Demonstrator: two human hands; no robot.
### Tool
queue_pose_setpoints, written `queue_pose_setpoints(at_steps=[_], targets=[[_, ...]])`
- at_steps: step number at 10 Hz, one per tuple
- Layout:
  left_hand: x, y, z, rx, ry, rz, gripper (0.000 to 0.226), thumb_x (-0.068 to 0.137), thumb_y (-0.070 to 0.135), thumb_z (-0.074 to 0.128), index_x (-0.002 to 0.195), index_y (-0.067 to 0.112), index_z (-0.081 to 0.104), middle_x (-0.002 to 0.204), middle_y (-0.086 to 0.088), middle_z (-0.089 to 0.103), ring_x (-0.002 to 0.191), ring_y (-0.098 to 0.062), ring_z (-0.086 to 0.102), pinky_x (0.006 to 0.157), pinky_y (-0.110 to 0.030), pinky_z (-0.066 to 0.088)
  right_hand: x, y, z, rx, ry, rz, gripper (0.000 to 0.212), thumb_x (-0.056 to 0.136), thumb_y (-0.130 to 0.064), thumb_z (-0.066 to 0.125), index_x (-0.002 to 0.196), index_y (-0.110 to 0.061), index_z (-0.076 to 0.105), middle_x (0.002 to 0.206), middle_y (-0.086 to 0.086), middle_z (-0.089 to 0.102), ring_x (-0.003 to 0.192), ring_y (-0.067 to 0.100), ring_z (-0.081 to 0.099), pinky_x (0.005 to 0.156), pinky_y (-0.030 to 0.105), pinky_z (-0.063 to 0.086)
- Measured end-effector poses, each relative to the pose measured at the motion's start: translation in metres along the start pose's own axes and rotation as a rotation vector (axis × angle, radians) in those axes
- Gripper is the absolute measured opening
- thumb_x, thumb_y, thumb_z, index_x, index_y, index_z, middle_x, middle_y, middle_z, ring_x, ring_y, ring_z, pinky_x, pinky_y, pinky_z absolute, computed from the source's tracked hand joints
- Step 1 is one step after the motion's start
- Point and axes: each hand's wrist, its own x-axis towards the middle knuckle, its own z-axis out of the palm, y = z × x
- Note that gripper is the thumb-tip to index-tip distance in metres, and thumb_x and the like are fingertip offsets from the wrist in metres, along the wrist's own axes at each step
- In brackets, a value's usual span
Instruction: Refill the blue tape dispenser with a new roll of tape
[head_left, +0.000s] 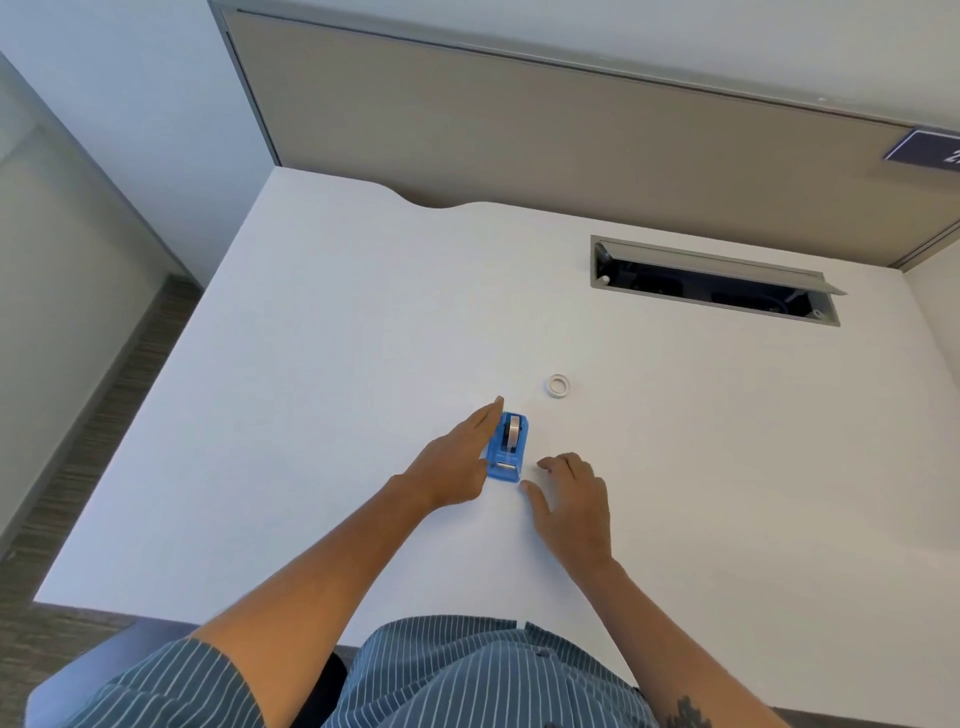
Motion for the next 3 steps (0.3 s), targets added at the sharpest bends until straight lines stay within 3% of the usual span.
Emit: queue_pose_setpoints(at_steps=[1,2,3], targets=[[-0.007,-0.003,0.009,0.017,0.078,-0.051,0.092,0.095,-0.002,0.051,0.165,0.024,-0.003,0.172,0.014,-0.002,0.159,-0.009,0.009,0.123,-0.024,0.022,-0.001,0.01,-0.001,-0.155,-0.003,-0.085,0.061,0.101,-0.043,0.061,0.152,-0.013,0.047,0.16,0.003,0.045,0.149,0.024,0.041,0.121,0.045,0.037],[-0.008,-0.002,0.015,0.105,0.147,-0.048,0.09,0.092,-0.006,0.043,0.164,0.014,-0.009,0.172,0.003,-0.014,0.159,-0.014,-0.011,0.131,-0.042,0.01,-0.002,0.018,-0.009,-0.231,-0.024,-0.136,0.071,0.106,-0.049,0.044,0.163,-0.01,0.027,0.174,0.006,0.019,0.162,0.023,0.016,0.131,0.051,0.018],[-0.013,0.003,0.02,0.174,0.287,-0.105,0.079,0.102,0.014,0.04,0.163,0.011,-0.011,0.171,-0.005,-0.02,0.158,-0.023,-0.018,0.129,-0.052,0.004,0.001,0.03,-0.019,-0.265,-0.056,-0.137,0.073,0.107,-0.048,0.033,0.166,-0.007,0.015,0.177,0.007,0.005,0.164,0.022,0.004,0.131,0.053,0.015]])
